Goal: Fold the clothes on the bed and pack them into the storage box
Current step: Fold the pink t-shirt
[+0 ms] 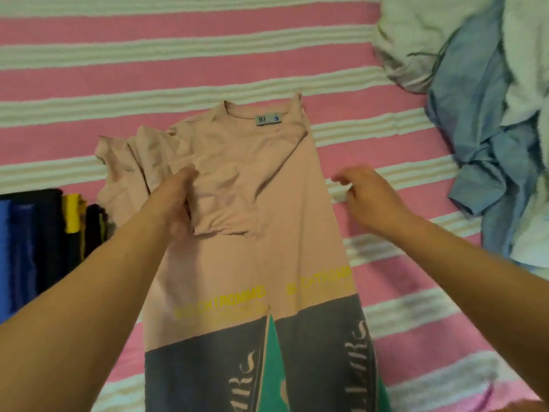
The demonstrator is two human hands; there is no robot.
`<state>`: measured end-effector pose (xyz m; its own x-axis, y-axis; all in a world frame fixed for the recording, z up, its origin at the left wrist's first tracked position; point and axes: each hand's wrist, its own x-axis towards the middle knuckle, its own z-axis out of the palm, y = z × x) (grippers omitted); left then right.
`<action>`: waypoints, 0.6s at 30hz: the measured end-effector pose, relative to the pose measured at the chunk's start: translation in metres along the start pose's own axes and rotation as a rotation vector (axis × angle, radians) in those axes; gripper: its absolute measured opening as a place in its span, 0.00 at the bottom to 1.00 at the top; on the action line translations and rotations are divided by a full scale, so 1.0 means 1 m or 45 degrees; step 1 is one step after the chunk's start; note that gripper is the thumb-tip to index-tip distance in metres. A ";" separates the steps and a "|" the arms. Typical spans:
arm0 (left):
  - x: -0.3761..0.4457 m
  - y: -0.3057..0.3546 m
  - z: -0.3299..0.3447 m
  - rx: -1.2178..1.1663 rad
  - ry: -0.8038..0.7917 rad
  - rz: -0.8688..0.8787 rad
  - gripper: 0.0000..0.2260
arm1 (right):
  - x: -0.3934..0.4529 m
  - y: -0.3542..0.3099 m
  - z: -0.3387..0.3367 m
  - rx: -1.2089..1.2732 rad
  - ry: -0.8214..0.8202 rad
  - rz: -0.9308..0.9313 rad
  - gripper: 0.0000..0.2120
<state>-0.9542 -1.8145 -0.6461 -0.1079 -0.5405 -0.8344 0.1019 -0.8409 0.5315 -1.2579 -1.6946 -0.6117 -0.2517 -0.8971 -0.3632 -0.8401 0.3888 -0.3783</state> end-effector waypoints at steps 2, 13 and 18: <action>0.016 -0.007 -0.002 -0.070 0.048 0.093 0.16 | 0.071 -0.012 -0.018 -0.060 0.025 -0.146 0.25; 0.031 -0.037 -0.010 -0.232 0.358 0.471 0.14 | 0.244 -0.036 -0.024 -0.396 -0.179 -0.549 0.12; 0.031 -0.021 -0.008 -0.081 0.368 0.413 0.16 | 0.260 -0.027 -0.036 -0.562 -0.203 -0.430 0.10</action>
<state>-0.9513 -1.8134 -0.6842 0.2202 -0.7389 -0.6369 0.1466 -0.6204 0.7705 -1.3175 -1.9456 -0.6652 0.1117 -0.9002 -0.4209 -0.9908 -0.0684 -0.1165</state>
